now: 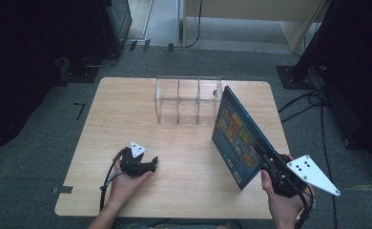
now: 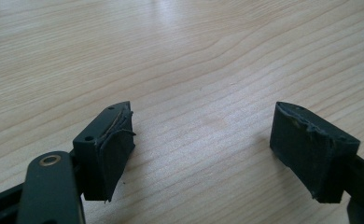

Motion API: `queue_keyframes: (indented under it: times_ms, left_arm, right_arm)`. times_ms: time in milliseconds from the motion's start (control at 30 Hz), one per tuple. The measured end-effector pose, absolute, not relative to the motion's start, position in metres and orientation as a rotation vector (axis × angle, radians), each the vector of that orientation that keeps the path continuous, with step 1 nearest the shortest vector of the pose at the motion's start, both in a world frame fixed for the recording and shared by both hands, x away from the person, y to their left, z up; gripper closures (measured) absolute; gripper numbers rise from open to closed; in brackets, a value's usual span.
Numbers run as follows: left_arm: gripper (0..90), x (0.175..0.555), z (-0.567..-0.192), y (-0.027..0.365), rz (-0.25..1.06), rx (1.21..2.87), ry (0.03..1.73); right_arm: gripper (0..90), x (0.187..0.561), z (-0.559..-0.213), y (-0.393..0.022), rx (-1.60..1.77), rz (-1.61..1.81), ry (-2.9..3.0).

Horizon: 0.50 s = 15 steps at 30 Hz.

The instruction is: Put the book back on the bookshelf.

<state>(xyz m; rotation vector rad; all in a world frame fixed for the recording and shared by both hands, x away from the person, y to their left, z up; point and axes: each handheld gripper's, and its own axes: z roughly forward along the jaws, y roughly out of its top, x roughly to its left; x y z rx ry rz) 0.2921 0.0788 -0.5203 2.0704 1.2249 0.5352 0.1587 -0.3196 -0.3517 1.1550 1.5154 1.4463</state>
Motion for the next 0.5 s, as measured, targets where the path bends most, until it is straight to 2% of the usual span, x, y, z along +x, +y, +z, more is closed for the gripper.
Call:
queue_keyframes:
  times_ms: [500]
  left_arm:
    - [21.6, 0.2922, -0.5204, 0.0788, 0.536, 2.069, 1.224]
  right_arm:
    - [83.8, 0.1613, -0.3509, -0.3163, 1.184, 1.447, 1.453]
